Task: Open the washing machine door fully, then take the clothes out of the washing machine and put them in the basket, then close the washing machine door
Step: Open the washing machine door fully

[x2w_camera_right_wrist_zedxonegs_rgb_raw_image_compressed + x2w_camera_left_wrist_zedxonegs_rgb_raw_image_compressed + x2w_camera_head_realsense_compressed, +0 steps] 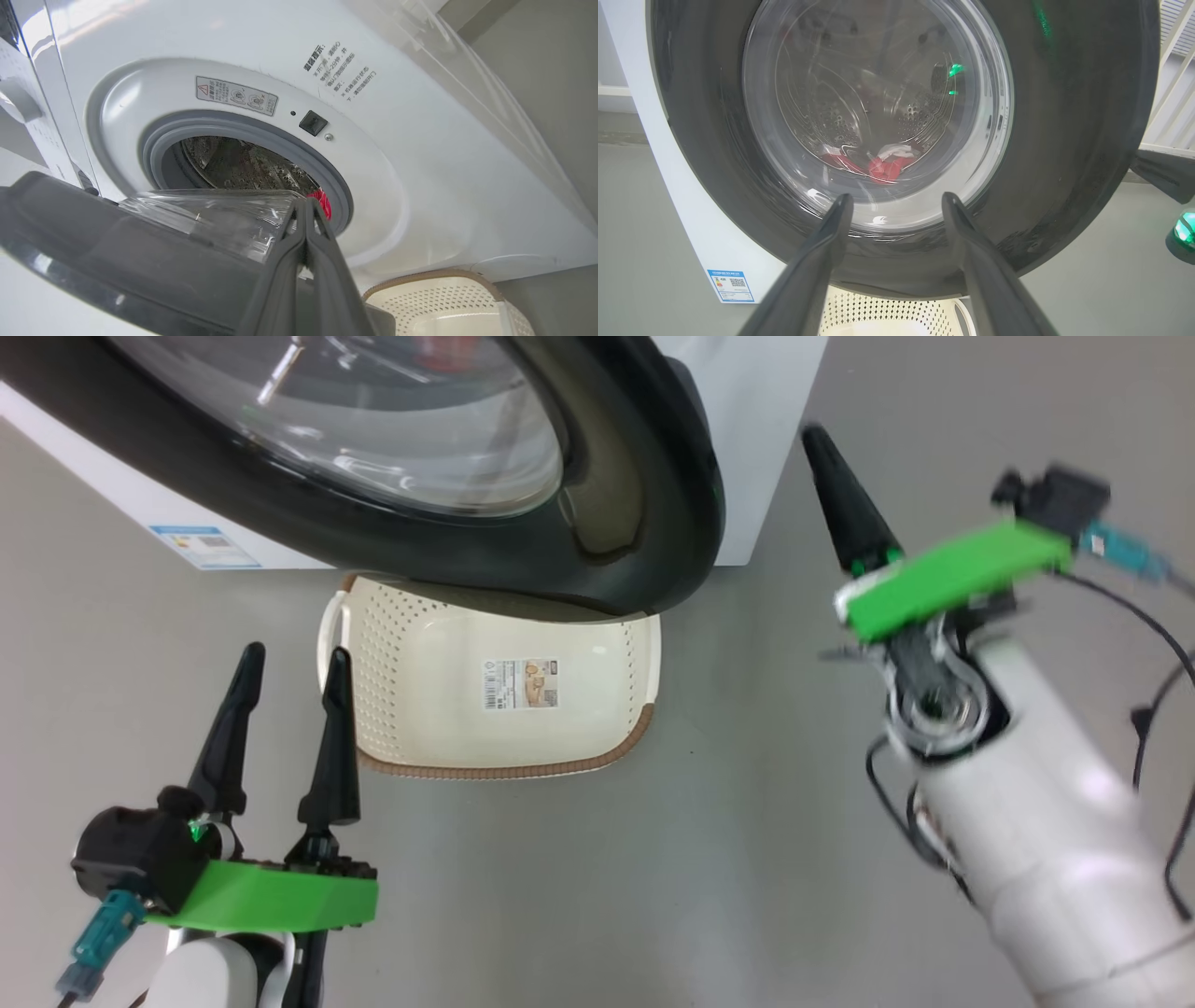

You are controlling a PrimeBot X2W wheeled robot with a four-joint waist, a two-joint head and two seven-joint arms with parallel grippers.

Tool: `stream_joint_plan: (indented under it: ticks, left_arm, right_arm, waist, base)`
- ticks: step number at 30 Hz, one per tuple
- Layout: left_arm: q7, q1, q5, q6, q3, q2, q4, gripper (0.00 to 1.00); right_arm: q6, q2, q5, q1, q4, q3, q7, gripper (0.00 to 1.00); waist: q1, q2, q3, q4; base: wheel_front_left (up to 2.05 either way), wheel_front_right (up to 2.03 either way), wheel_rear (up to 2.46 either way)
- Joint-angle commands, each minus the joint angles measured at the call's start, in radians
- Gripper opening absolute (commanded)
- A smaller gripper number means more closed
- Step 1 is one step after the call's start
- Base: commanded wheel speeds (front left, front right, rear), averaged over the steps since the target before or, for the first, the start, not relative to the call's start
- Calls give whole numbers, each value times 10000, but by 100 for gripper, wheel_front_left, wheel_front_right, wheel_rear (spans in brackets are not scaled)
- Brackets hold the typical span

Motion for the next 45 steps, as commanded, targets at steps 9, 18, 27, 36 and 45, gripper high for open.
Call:
stream_joint_plan:
  ticks: [9, 18, 27, 36, 45]
  left_arm:
    - [-76, 19, -53, -56, 166, 156, -134, 100]
    - [-76, 17, -71, -56, 189, 156, -31, 100]
    - [-76, 213, -115, -56, 382, 156, 59, 100]
    - [-76, 480, -169, 10, 434, 156, 143, 100]
    - [-76, 935, -315, 197, 394, 156, 437, 100]
  right_arm:
    - [50, 121, 4086, -1964, 703, -267, 4260, 0]
    - [50, -33, 4864, -2823, 1481, 127, 7243, 0]
    - [50, 34, 4913, -2222, 954, 515, 8110, 0]
    - [50, 114, 4888, -1403, 619, 1166, 8328, 0]
    - [50, 134, 5449, -764, 523, 2001, 8145, 0]
  waist:
    - [0, 0, -52, 334]
    - [0, 0, -168, 540]
    - [0, 0, -644, 653]
    - [0, 0, -1233, 872]
    - [0, 0, -2014, 1376]
  base:
    - [0, 0, 0]
    - [0, 0, 0]
    - [0, 0, 0]
    - [0, 0, 0]
    - [0, 0, 0]
